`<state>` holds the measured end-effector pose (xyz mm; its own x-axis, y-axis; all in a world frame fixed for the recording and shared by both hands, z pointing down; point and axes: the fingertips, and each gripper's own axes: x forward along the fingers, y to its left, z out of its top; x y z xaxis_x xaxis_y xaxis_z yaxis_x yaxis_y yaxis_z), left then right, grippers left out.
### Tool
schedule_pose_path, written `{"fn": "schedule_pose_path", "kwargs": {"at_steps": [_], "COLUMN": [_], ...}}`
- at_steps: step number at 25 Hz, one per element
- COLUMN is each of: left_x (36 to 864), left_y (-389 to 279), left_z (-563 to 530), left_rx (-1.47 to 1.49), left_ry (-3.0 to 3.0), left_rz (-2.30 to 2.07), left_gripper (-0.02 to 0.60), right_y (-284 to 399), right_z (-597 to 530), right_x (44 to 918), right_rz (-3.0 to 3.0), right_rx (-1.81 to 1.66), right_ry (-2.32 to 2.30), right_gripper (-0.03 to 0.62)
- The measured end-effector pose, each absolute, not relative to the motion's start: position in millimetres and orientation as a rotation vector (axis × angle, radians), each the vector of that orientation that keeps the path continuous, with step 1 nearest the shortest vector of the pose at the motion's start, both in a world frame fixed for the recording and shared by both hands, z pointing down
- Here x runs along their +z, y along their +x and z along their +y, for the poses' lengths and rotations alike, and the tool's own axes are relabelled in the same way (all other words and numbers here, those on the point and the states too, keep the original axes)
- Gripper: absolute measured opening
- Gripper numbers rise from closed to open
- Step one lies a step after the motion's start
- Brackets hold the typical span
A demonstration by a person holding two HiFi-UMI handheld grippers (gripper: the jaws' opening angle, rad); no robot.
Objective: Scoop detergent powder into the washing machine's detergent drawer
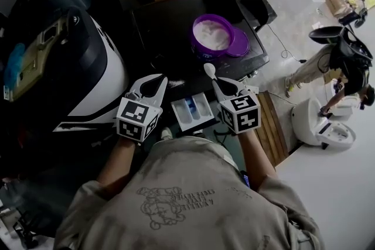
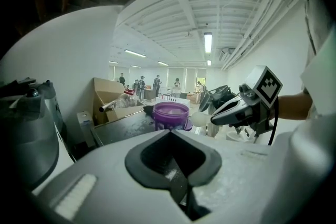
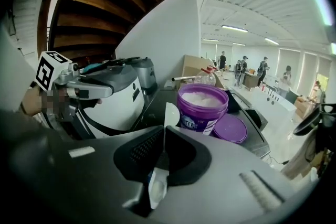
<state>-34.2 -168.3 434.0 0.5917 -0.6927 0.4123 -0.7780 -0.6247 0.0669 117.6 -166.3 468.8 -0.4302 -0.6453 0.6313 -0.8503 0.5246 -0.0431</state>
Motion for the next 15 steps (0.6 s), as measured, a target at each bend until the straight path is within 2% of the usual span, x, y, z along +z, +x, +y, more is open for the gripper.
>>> {"fn": "schedule_pose_path", "kwargs": {"at_steps": [15], "left_x": [381.0], "left_y": [-28.5], "left_z": [-209.4], "left_rx": [0.44], "left_ry": [2.601], "left_rz": [-1.38], "left_gripper": [0.0], "right_y": [135.7], "right_z": [-244.8], "right_x": [396.6], "right_rz": [-2.38], "right_rx": [0.354], "right_ry": [1.333], "right_gripper": [0.038]}}
